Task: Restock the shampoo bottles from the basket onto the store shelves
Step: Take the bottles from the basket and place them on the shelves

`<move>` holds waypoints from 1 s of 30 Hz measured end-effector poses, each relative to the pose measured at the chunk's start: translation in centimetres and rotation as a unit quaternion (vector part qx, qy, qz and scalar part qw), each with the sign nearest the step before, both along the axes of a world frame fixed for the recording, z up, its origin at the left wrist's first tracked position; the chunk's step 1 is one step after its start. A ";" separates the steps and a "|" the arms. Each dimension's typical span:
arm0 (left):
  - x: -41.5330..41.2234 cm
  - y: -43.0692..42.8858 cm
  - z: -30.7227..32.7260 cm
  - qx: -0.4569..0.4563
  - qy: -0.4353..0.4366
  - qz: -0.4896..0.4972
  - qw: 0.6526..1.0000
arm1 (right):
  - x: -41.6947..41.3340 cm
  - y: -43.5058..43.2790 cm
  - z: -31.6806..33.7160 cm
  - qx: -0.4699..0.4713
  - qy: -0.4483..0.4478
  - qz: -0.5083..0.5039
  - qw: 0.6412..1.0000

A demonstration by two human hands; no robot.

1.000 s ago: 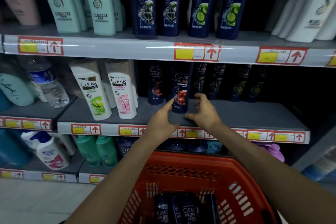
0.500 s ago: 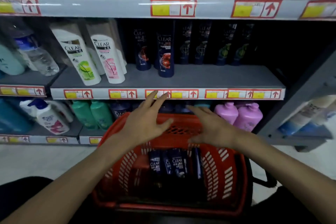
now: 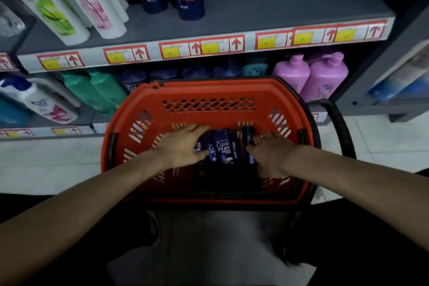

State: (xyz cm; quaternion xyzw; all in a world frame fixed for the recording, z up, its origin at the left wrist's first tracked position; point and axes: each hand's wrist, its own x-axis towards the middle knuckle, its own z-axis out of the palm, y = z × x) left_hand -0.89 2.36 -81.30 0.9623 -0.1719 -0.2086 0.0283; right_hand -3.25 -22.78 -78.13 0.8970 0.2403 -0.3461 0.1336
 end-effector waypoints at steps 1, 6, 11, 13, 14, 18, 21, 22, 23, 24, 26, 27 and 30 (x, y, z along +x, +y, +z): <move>0.4 -0.3 -0.7 0.001 0.009 -0.005 1.000 | -0.3 -0.3 -0.3 -0.004 0.019 0.008 1.000; 3.3 -3.2 -3.8 -0.009 0.045 -0.008 0.999 | -1.6 -1.1 -0.3 -0.012 0.109 -0.009 0.994; 4.7 -8.1 -6.3 -0.069 0.040 0.019 0.997 | -2.3 -2.2 -1.2 0.010 0.077 0.001 0.997; 5.1 -10.2 -7.2 -0.086 0.044 0.044 0.994 | -2.2 -2.5 -1.2 0.015 0.075 0.005 0.997; 5.3 -11.2 -7.5 -0.096 0.051 0.062 0.992 | -2.1 -2.5 -1.4 0.018 0.076 0.008 0.997; 6.1 -14.6 -8.9 -0.144 0.099 0.163 0.971 | -1.3 -2.8 -1.8 0.025 0.092 0.018 0.995; 6.5 -15.9 -9.5 -0.164 0.125 0.222 0.953 | -0.5 -3.0 -1.4 0.027 0.106 0.029 0.994; 6.6 -16.2 -9.6 -0.170 0.125 0.243 0.947 | -0.3 -3.1 -1.6 0.031 0.091 0.038 0.995; 6.7 -16.3 -9.6 -0.173 0.128 0.264 0.940 | -0.1 -3.3 -1.3 0.044 0.071 0.039 0.996; 6.8 -16.3 -9.6 -0.177 0.132 0.281 0.934 | 0.2 -3.7 -1.5 0.062 0.046 0.036 0.996; 7.0 -16.2 -9.6 -0.187 0.143 0.319 0.918 | 0.6 -4.2 -1.4 0.104 0.009 0.016 0.994; 7.0 -16.1 -9.4 -0.200 0.151 0.340 0.906 | 0.7 -4.4 -1.4 0.123 -0.005 0.004 0.992; 7.0 -15.4 -9.3 -0.250 0.183 0.386 0.869 | 0.9 -4.7 -0.8 0.157 0.002 -0.028 0.987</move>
